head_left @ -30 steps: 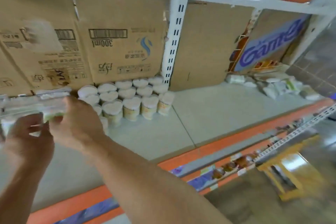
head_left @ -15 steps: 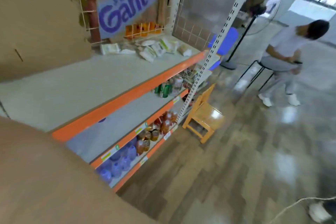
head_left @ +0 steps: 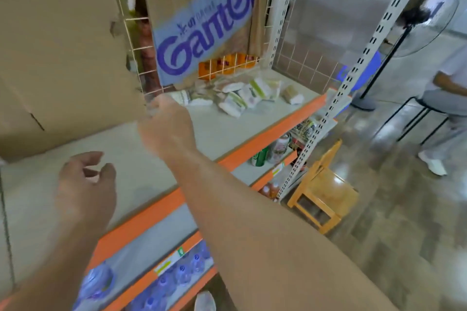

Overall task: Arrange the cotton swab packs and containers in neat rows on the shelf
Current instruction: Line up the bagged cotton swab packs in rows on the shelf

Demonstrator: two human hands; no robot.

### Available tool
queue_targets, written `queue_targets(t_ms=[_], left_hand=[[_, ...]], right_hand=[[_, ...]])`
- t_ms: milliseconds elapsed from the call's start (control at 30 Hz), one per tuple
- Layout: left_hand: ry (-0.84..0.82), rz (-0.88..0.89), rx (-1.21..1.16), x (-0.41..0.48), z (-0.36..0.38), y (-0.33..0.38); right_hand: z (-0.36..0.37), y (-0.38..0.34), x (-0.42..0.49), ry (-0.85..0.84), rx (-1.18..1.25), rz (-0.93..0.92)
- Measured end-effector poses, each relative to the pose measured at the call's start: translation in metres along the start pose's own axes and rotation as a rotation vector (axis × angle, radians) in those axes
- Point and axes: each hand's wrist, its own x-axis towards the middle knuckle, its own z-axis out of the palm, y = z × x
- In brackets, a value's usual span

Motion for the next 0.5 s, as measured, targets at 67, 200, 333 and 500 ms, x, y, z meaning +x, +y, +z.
queue_targets(t_ms=[67,200,333,500], left_hand=[[-0.034,0.023,0.009,0.006,0.025,0.025],[-0.134,0.012,0.004,0.025,0.087,0.051],[-0.197,0.023,0.001,0.048,0.132,0.074],[-0.283,0.008,0.008,0.058,0.167,0.093]], right_hand=[[-0.015,0.023,0.02,0.024,0.047,0.051],[-0.025,0.062,0.06,0.031,0.041,0.131],[-0.044,0.086,0.095,0.06,0.039,0.143],[-0.058,0.112,0.127,0.057,0.031,0.168]])
